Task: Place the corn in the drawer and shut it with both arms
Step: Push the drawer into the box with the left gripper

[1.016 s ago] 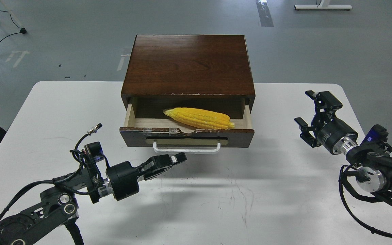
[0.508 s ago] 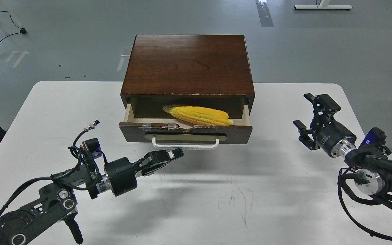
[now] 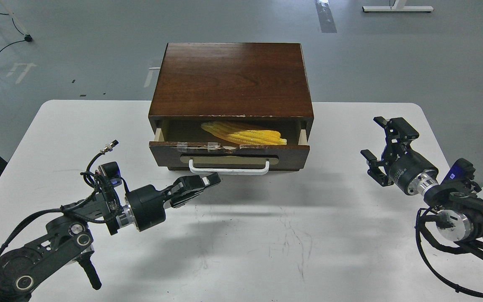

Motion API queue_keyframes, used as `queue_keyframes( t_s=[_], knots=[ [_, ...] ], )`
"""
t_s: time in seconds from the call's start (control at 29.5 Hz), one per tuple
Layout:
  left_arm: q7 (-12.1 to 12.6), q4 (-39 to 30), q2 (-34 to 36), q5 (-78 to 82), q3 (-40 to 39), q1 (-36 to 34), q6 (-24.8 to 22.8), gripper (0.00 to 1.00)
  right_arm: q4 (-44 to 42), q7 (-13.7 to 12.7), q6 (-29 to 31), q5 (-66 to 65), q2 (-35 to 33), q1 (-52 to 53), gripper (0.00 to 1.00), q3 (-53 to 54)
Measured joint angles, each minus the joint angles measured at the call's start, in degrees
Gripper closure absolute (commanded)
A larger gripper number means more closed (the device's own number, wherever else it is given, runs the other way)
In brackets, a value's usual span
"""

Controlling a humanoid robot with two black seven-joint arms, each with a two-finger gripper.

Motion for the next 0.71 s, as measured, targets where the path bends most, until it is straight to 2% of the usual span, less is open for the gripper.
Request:
queue_keyframes(
  t_s=[0.71],
  knots=[
    [0.06, 6.05, -2.2, -0.73, 0.24, -5.0, -0.35, 1.0, 0.0, -0.02, 0.0, -0.02, 0.24, -0.82, 0.0, 0.0]
  ],
)
